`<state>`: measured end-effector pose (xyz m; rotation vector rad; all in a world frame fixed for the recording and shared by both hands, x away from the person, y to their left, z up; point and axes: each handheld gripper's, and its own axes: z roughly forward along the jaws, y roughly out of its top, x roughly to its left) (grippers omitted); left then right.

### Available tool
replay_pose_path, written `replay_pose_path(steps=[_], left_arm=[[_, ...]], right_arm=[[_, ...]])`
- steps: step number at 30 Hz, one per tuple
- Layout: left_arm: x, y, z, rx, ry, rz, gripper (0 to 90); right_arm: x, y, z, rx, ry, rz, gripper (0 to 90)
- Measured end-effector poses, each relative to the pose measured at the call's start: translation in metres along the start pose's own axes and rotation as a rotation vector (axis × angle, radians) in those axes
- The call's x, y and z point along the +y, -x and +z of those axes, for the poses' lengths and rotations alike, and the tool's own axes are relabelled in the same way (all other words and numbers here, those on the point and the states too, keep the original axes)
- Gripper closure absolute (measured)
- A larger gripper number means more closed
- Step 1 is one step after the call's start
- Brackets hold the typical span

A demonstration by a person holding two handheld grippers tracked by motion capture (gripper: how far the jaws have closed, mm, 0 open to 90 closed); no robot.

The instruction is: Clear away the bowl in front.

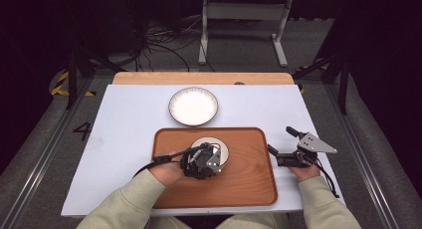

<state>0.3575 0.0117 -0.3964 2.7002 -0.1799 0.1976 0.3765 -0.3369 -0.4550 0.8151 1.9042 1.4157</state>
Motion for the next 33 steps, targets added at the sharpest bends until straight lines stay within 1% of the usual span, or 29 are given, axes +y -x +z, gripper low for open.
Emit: replay_pose_path(steps=[1, 2, 3, 4, 7, 8, 9, 11, 13, 14, 15, 17, 19, 20, 23, 25, 26, 29, 31, 33], left_arm=[[-0.0002, 0.0009, 0.0005, -0.003, -0.001, -0.008, 81.6], [0.0002, -0.0003, 0.0004, -0.003, -0.008, 0.013, 81.6], [0.0002, -0.0003, 0.0004, -0.003, -0.008, 0.013, 81.7], [-0.0003, 0.0007, 0.001, -0.008, -0.007, 0.001, 81.7], [-0.0003, 0.0007, 0.0009, -0.01, -0.011, 0.0, 81.8], [-0.0006, 0.0009, 0.001, -0.008, -0.007, -0.006, 81.7], [-0.0007, 0.0002, 0.0007, -0.012, -0.007, -0.002, 81.6], [-0.0013, 0.0002, 0.0006, -0.016, -0.006, -0.012, 81.6], [-0.0017, -0.0005, 0.0008, -0.025, -0.008, -0.007, 81.5], [-0.0017, -0.0008, 0.0012, -0.025, -0.01, 0.002, 81.4], [-0.0017, 0.0007, 0.0019, -0.033, -0.013, -0.006, 81.1], [-0.0015, 0.0019, 0.0032, -0.041, -0.014, 0.003, 80.4], [-0.0014, 0.0042, 0.0043, -0.039, -0.018, -0.001, 79.8], [-0.0014, 0.0036, 0.0039, -0.039, -0.018, 0.006, 79.9], [-0.0021, 0.0034, 0.0031, -0.042, -0.015, 0.0, 80.0], [-0.0028, 0.0036, 0.0028, -0.045, -0.004, -0.009, 79.7], [-0.0028, 0.0033, 0.0026, -0.048, 0.004, -0.009, 78.3], [-0.0023, 0.0037, 0.0005, -0.047, 0.023, -0.013, 67.9], [-0.0023, 0.0048, -0.0018, -0.053, 0.042, -0.019, 64.6], [-0.0024, 0.0041, -0.0053, -0.047, 0.061, -0.016, 58.7]], right_arm=[[0.0, 0.0, 0.0, 0.0, 0.0, 0.0, 2.2], [0.0, 0.0, 0.0, 0.0, 0.0, 0.0, 2.2], [0.0, 0.0, 0.0, 0.0, 0.0, 0.0, 2.2], [0.0, 0.0, 0.0, 0.0, 0.0, 0.0, 2.2], [0.0, 0.0, 0.0, 0.0, 0.0, 0.0, 2.2], [0.0, -0.0001, 0.0, 0.0, 0.0, 0.0, 2.2], [0.0, -0.0001, 0.0001, 0.001, 0.001, 0.0, 2.2], [0.0, -0.0001, 0.0, 0.0, 0.0, -0.001, 2.2], [0.0, -0.0001, 0.0, 0.0, 0.0, -0.001, 2.2], [0.0, -0.0001, 0.0, 0.0, 0.0, -0.001, 2.2], [0.0, -0.0001, 0.0, 0.001, 0.001, 0.0, 2.2], [0.0, -0.0001, 0.0, 0.001, 0.0, -0.001, 2.2], [0.0, -0.0001, 0.0, 0.002, 0.001, -0.001, 2.1], [0.0, -0.0002, 0.0, 0.003, 0.001, -0.001, 2.1], [0.0, -0.0002, 0.0, 0.002, 0.001, -0.002, 2.1], [0.0, -0.0002, 0.0, 0.002, 0.002, -0.002, 2.1], [0.0, -0.0002, -0.0001, 0.002, 0.001, -0.002, 2.1], [0.0, -0.0002, -0.0001, 0.003, 0.002, -0.002, 2.1], [0.0, -0.0002, -0.0001, 0.003, 0.002, -0.002, 2.0], [0.0, -0.0001, -0.0001, 0.003, 0.001, -0.002, 2.0]])
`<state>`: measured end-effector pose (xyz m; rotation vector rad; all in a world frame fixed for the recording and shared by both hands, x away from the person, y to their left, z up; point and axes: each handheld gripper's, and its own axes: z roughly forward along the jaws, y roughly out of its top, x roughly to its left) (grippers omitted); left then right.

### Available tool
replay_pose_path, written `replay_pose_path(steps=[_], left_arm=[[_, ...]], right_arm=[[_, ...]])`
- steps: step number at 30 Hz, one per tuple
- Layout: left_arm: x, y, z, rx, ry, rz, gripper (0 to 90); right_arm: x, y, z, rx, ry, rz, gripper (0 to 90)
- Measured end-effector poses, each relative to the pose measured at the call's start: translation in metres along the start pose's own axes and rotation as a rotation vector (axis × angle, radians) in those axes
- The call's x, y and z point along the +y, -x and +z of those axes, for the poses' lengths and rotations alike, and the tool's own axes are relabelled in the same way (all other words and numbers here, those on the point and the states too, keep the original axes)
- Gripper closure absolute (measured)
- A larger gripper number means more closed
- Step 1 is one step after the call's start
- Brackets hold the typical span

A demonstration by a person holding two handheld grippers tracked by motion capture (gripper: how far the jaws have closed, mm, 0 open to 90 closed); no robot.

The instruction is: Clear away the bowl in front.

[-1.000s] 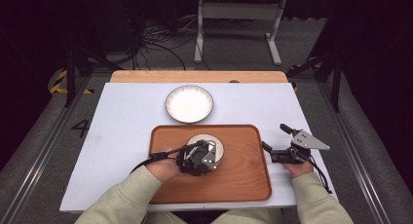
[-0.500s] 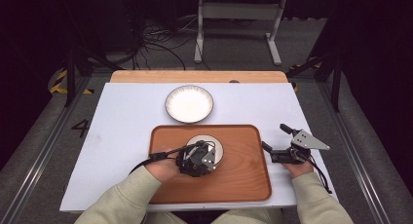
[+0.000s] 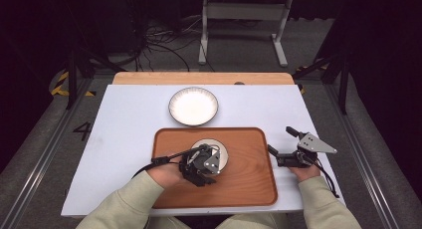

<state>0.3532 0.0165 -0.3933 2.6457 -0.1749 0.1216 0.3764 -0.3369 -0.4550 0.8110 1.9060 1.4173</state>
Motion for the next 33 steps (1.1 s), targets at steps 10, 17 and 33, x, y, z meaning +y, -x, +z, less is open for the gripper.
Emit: replay_pose_path(steps=[10, 17, 33], left_arm=[[-0.007, -0.001, -0.022, 0.013, 0.146, -0.076, 47.6], [-0.02, -0.003, -0.04, 0.033, 0.288, -0.141, 45.5], [-0.084, -0.008, -0.079, 0.205, 0.556, -0.393, 39.4]], right_arm=[[0.0, 0.0, 0.0, -0.001, -0.003, -0.006, 2.0], [0.0, 0.0, 0.001, 0.006, -0.004, 0.002, 2.2], [0.0, 0.001, 0.0, 0.01, -0.002, 0.003, 2.0]])
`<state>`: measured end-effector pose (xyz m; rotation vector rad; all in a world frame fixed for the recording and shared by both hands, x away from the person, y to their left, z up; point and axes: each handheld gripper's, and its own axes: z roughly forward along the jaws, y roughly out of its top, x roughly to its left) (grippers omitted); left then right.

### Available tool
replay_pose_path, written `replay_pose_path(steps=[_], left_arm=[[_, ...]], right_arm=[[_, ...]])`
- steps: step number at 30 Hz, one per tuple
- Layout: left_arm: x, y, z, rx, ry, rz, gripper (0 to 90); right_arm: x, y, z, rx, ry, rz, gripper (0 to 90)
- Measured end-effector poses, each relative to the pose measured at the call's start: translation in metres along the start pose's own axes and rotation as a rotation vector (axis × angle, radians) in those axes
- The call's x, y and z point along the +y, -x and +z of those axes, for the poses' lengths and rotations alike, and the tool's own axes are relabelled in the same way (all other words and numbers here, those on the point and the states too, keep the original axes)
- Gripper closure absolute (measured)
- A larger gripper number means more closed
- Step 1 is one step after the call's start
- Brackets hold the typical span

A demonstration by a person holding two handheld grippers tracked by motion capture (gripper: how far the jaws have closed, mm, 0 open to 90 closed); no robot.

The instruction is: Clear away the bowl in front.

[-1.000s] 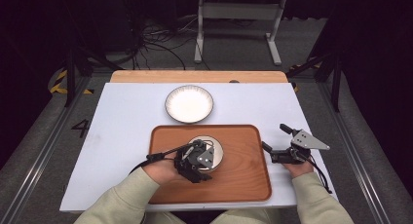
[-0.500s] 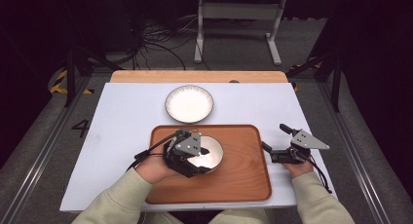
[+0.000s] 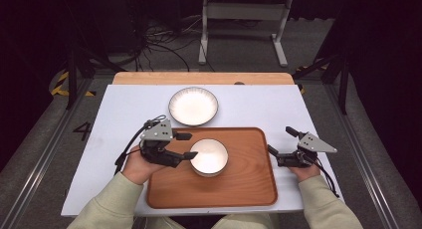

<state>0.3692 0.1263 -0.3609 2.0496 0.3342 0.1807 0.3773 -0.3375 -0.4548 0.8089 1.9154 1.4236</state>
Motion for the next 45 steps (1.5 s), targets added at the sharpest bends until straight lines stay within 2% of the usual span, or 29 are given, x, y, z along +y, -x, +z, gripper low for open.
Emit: replay_pose_path(steps=[1, 2, 3, 5, 8, 10, 12, 15, 16, 17, 20, 25, 26, 30, 31, 32, 34, 42, 44, 45], left_arm=[[0.0, 0.0, 0.0, 0.0, 0.0, 0.0, 39.1], [-0.004, -0.004, -0.007, 0.017, 0.022, -0.029, 38.2], [-0.006, -0.005, -0.01, 0.026, 0.03, -0.036, 37.8], [-0.008, -0.006, -0.012, 0.036, 0.034, -0.041, 37.8], [-0.017, -0.011, -0.021, 0.089, 0.036, -0.045, 34.9], [-0.019, -0.012, -0.022, 0.099, 0.038, -0.052, 33.3], [-0.027, -0.017, -0.027, 0.124, 0.05, -0.075, 32.3], [-0.032, -0.019, -0.031, 0.144, 0.053, -0.084, 30.8], [-0.037, -0.022, -0.035, 0.167, 0.063, -0.097, 30.0], [-0.037, -0.022, -0.035, 0.167, 0.063, -0.097, 29.4], [-0.047, -0.027, -0.043, 0.205, 0.07, -0.108, 27.3], [-0.057, -0.031, -0.05, 0.222, 0.09, -0.125, 24.9], [-0.062, -0.034, -0.054, 0.22, 0.11, -0.134, 24.6], [-0.071, -0.04, -0.061, 0.225, 0.137, -0.14, 22.8], [-0.077, -0.043, -0.066, 0.228, 0.164, -0.155, 22.0], [-0.08, -0.044, -0.069, 0.231, 0.17, -0.165, 21.5], [-0.082, -0.045, -0.071, 0.24, 0.176, -0.165, 21.1], [-0.107, -0.049, -0.081, 0.281, 0.202, -0.224, 17.5], [-0.114, -0.05, -0.083, 0.29, 0.228, -0.243, 16.5], [-0.12, -0.05, -0.085, 0.312, 0.248, -0.261, 15.9]], right_arm=[[0.0, 0.0, 0.0, 0.0, 0.0, 0.0, 2.0], [0.0, 0.0, 0.0, 0.0, 0.0, 0.0, 2.0], [0.0, 0.0, 0.0, -0.001, -0.001, 0.002, 2.0], [0.0, 0.0, 0.0, -0.001, -0.001, 0.003, 2.0], [0.0, 0.0, 0.0, -0.002, 0.001, 0.001, 2.0], [0.0, 0.0, 0.0, -0.003, 0.0, 0.002, 2.0], [0.0, 0.0, 0.0, -0.003, 0.001, 0.001, 2.0], [0.0, 0.0, 0.0, -0.004, 0.001, 0.003, 1.9], [0.0, 0.0, 0.0, -0.005, 0.001, 0.003, 1.9], [0.0, 0.0, 0.0, -0.005, 0.001, 0.003, 1.9], [0.0, 0.0, 0.0, -0.004, 0.002, 0.006, 1.9], [0.0, 0.0, 0.0, -0.004, 0.002, 0.006, 1.9], [0.0, 0.0, 0.0, -0.004, 0.002, 0.006, 1.9], [0.0, 0.0, 0.0, -0.004, 0.003, 0.006, 1.9], [0.0, 0.0, 0.0, -0.004, 0.004, 0.006, 1.9], [0.0, 0.0, 0.0, -0.004, 0.002, 0.006, 1.9], [0.0, 0.001, 0.0, -0.004, 0.003, 0.006, 1.9], [0.0, 0.001, 0.0, -0.001, 0.006, 0.008, 1.9], [0.0, 0.001, 0.0, -0.002, 0.005, 0.009, 1.8], [0.0, 0.001, 0.0, -0.002, 0.005, 0.009, 1.9]])
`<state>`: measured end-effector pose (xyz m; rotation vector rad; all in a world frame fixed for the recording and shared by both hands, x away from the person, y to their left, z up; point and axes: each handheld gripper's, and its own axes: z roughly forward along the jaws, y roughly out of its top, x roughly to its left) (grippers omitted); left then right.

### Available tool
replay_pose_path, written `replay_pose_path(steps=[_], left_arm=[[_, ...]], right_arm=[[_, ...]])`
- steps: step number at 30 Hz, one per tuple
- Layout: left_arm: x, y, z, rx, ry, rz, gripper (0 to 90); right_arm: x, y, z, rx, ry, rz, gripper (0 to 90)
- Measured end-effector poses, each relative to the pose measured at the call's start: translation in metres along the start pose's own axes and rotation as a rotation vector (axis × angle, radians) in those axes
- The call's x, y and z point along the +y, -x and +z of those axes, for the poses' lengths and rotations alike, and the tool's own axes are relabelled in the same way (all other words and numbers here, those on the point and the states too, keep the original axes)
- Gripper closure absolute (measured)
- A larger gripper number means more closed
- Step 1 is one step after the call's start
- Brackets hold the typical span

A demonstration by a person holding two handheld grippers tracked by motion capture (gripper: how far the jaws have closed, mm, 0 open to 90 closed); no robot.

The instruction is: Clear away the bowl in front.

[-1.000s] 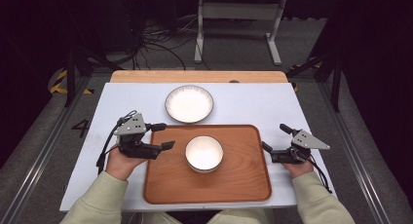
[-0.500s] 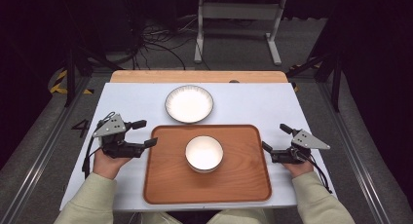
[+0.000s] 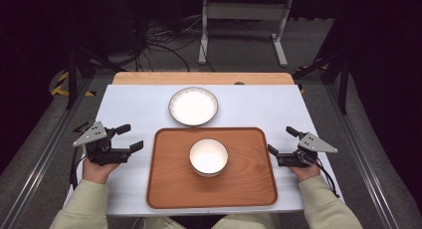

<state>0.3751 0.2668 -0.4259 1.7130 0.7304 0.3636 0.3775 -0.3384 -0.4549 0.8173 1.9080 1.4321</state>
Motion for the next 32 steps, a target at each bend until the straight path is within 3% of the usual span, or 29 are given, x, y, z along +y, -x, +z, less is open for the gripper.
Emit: replay_pose_path(steps=[1, 3, 6, 12, 15, 18, 22, 32], left_arm=[[0.0, 0.0, 0.0, 0.0, 0.0, 0.0, 15.3], [-0.013, -0.004, -0.003, 0.054, 0.046, -0.021, 15.6], [-0.019, -0.007, -0.004, 0.085, 0.056, -0.026, 15.0], [-0.032, -0.014, -0.005, 0.143, 0.012, -0.014, 14.6], [-0.038, -0.017, -0.007, 0.145, -0.005, -0.045, 14.4], [-0.04, -0.017, -0.006, 0.136, -0.031, -0.046, 15.0], [-0.04, -0.013, 0.0, 0.109, -0.089, 0.003, 15.4], [-0.039, -0.013, 0.003, 0.101, -0.11, 0.005, 15.8]], right_arm=[[0.0, 0.0, 0.0, 0.0, 0.0, 0.0, 1.9], [0.0, 0.0, 0.0, 0.0, 0.0, 0.0, 1.9], [0.0, 0.0, 0.0, 0.0, 0.0, 0.001, 1.8], [0.0, 0.0, 0.0, -0.001, 0.001, 0.003, 1.8], [0.0, 0.0, 0.0, -0.001, 0.002, 0.004, 1.8], [0.0, 0.0, 0.0, -0.002, 0.001, 0.004, 1.8], [0.0, 0.0, 0.0, -0.003, 0.001, 0.003, 1.8], [0.0, 0.0, 0.0, -0.001, 0.001, 0.003, 1.8]])
